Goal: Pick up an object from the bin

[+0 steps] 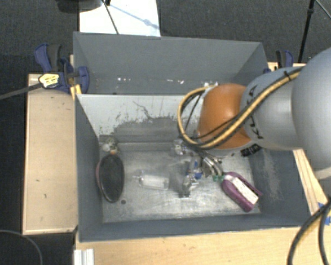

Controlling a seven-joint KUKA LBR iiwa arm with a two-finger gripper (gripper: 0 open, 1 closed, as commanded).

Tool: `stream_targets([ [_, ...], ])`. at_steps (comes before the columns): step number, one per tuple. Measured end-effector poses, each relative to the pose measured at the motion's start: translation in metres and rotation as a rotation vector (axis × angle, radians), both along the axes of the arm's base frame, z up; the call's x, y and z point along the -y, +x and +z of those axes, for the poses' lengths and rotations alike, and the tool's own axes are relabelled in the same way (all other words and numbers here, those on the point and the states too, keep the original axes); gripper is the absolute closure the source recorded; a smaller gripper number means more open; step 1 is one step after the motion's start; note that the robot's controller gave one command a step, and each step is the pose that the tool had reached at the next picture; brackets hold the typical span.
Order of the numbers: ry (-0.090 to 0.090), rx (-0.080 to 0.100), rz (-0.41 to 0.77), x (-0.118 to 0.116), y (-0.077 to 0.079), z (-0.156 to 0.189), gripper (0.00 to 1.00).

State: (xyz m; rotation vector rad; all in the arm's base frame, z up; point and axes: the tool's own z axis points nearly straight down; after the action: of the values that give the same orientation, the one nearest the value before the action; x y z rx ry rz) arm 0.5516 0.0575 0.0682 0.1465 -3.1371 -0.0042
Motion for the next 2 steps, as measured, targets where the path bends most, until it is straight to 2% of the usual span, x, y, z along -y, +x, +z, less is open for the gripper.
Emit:
stream_targets([
  [1, -0.004, 0.009, 0.013, 0.053, 0.005, 0.034, 0.00],
  [2, -0.001, 0.001, -0.112, 0.018, -0.013, 0.037, 0.00],
])
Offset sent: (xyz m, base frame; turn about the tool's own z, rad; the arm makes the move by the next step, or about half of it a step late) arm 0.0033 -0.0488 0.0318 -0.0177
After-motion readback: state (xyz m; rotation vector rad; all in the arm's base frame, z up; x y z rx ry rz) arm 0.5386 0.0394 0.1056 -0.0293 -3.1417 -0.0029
